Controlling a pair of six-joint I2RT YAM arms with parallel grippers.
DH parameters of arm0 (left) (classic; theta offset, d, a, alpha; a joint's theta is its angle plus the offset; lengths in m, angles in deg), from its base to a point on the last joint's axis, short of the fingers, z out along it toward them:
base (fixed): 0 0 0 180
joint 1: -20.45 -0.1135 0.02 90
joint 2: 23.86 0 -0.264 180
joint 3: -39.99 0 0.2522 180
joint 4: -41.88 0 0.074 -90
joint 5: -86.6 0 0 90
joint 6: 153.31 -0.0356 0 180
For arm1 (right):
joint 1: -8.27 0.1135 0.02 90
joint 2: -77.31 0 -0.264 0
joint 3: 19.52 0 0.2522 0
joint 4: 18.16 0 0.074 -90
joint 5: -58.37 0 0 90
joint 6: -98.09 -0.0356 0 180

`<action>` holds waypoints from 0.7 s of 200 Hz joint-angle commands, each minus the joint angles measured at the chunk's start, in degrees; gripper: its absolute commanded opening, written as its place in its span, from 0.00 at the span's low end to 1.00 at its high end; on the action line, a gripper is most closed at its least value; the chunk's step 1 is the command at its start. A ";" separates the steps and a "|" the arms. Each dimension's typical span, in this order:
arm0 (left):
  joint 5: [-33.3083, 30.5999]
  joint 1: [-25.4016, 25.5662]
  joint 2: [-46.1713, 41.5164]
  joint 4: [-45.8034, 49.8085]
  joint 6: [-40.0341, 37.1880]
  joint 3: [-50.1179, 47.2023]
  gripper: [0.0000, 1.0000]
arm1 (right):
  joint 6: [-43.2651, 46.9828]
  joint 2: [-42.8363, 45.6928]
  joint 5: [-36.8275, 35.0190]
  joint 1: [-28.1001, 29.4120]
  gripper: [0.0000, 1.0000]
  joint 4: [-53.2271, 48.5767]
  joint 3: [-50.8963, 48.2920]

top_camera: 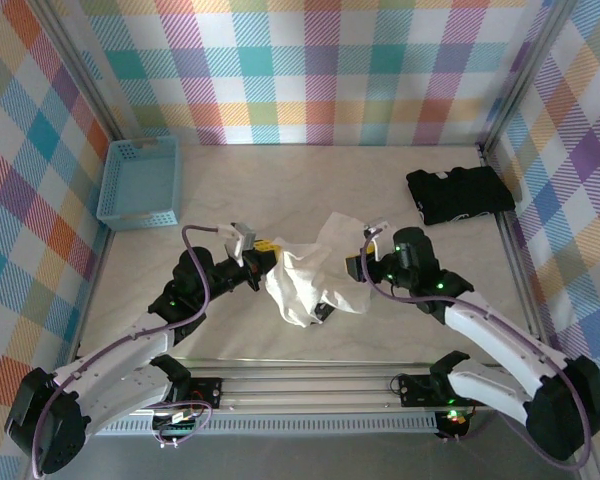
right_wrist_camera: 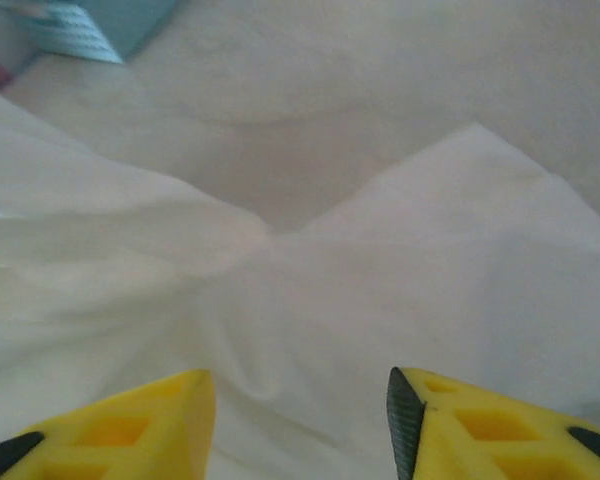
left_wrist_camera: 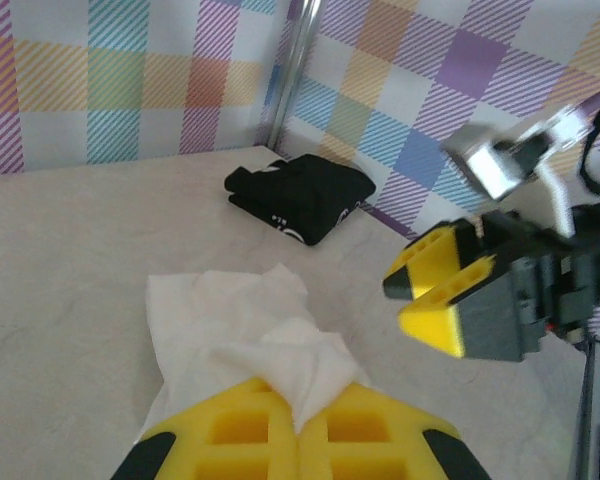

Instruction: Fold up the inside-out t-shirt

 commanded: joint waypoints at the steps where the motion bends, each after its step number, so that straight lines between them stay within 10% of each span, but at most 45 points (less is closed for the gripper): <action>1: 1.55 -0.51 -0.78 0.08 -1.49 1.62 0.00 | 5.47 2.86 10.35 0.74 0.54 2.33 1.03; 140: 4.23 -0.51 0.60 2.81 -2.02 3.80 0.00 | 33.56 -23.29 27.18 6.54 0.51 -11.82 23.84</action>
